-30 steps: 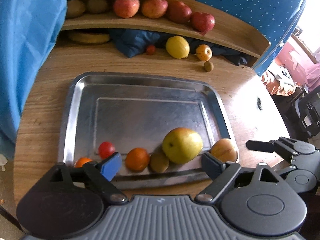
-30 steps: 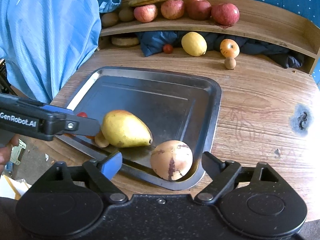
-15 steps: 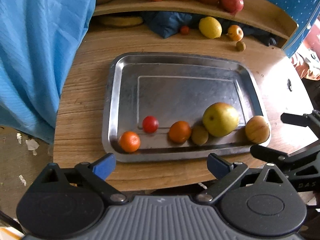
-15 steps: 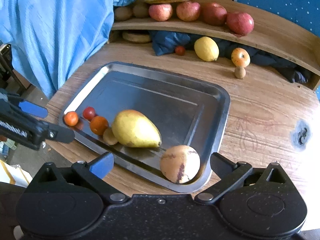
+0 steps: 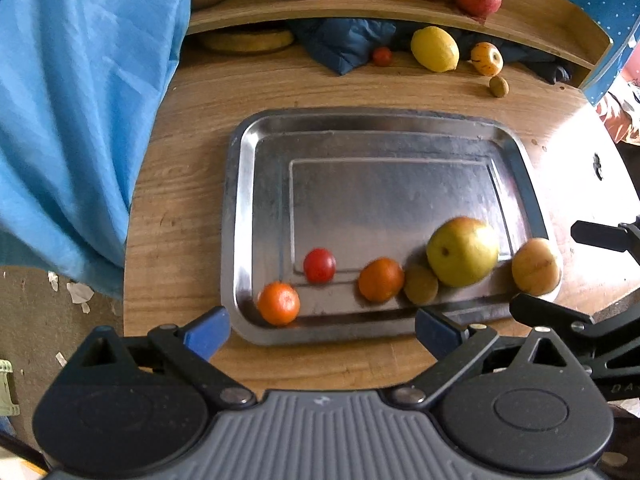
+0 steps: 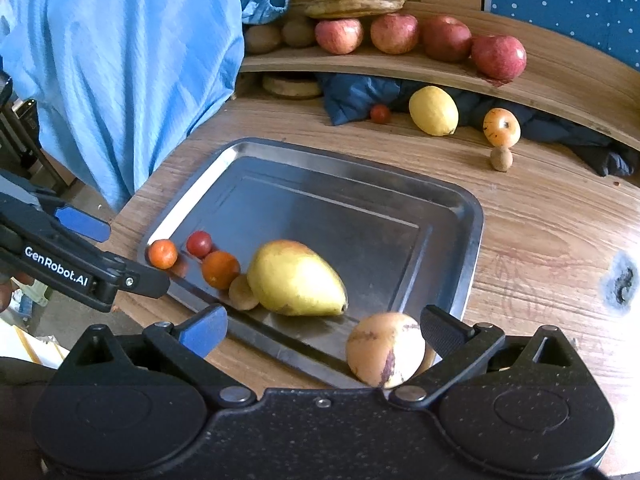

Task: Organize fruits
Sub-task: 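Withdraw both grippers from the tray back toward the shelf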

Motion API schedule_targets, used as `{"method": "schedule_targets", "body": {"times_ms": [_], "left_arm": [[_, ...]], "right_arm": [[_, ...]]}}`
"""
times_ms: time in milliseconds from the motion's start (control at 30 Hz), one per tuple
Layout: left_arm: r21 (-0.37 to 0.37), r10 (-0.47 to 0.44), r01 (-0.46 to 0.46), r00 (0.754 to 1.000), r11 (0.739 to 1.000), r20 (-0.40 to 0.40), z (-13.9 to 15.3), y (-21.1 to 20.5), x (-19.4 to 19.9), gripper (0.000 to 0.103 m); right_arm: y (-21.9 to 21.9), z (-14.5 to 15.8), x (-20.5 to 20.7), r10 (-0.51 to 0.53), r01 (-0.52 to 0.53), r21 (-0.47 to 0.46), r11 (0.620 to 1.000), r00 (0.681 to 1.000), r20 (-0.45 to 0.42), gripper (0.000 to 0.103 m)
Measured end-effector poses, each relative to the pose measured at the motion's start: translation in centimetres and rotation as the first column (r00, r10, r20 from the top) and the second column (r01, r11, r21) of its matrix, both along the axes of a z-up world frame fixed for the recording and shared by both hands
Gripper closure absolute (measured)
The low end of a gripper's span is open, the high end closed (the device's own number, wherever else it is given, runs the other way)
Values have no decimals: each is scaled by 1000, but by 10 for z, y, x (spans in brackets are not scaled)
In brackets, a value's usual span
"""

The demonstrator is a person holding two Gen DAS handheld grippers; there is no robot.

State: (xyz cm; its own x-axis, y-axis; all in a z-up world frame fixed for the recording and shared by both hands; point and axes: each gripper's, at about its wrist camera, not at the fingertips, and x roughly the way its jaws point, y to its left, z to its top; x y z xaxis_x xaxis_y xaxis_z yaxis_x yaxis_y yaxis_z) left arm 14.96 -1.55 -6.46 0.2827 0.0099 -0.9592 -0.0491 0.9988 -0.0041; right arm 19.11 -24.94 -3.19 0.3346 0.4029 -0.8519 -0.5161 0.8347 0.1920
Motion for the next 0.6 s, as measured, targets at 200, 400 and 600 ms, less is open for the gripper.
{"method": "schedule_targets", "body": {"times_ms": [200, 400, 600], "left_arm": [[-10, -24, 24, 1000, 1000, 1, -3, 0, 25, 2], [-28, -31, 31, 1000, 999, 2, -9, 1, 51, 2], [-35, -57, 57, 998, 998, 6, -14, -3, 75, 2]], "right_arm": [[-1, -1, 16, -27, 27, 5, 1000, 1000, 0, 1], [-7, -5, 33, -70, 70, 0, 998, 998, -10, 1], [-15, -10, 49, -123, 123, -14, 992, 992, -9, 1]]}}
